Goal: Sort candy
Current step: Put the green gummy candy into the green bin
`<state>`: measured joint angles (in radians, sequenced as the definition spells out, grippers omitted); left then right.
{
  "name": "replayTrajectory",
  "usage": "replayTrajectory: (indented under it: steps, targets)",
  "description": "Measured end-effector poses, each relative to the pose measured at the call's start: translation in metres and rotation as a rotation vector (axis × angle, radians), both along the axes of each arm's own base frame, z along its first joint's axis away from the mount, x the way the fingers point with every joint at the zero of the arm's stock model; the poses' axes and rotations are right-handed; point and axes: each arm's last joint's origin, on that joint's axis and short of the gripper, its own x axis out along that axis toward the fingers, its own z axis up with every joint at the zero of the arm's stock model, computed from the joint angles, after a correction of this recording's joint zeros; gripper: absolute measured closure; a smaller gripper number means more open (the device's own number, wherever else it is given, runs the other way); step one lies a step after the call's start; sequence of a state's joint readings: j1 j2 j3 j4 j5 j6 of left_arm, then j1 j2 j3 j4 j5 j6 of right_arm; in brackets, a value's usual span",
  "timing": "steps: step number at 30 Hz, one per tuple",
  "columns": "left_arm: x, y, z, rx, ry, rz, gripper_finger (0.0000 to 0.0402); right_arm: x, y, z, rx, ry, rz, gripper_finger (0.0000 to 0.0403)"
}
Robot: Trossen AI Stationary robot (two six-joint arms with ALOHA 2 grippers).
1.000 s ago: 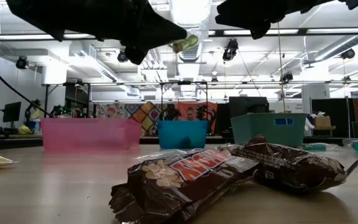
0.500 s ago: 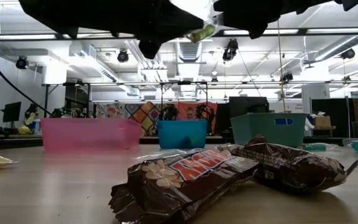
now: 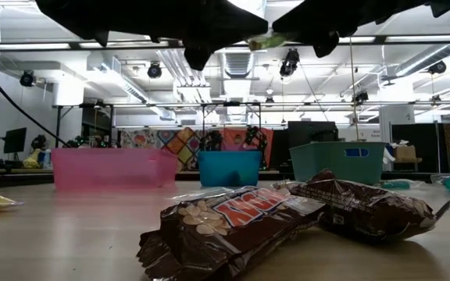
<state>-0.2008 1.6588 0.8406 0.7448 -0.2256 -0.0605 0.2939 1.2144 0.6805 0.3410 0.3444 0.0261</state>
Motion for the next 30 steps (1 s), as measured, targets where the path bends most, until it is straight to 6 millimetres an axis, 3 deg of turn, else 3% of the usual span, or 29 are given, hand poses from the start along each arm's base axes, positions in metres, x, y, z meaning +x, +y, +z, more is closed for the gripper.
replayTrajectory:
  steps: [5,15,19,24,30]
  targets:
    - [0.000,0.000,-0.001,0.002,0.012,0.000,0.0401,0.000,0.000,-0.001,-0.014,0.005,0.009,0.0385]
    - [-0.002,0.002,-0.001,0.007,0.039,0.005,0.0400,-0.002,-0.006,-0.008,0.013,0.073,-0.050,0.0394]
    - [-0.003,0.004,-0.001,0.011,0.072,0.010,0.0375,-0.002,-0.015,-0.013,0.042,0.122,-0.109,0.0394]
    - [-0.012,0.006,0.004,0.007,0.141,0.013,0.0336,-0.009,-0.043,-0.023,0.020,0.267,-0.443,0.0394]
    - [-0.027,0.009,0.004,-0.016,0.306,0.027,0.0317,-0.034,-0.085,-0.040,0.065,0.392,-0.939,0.0394]
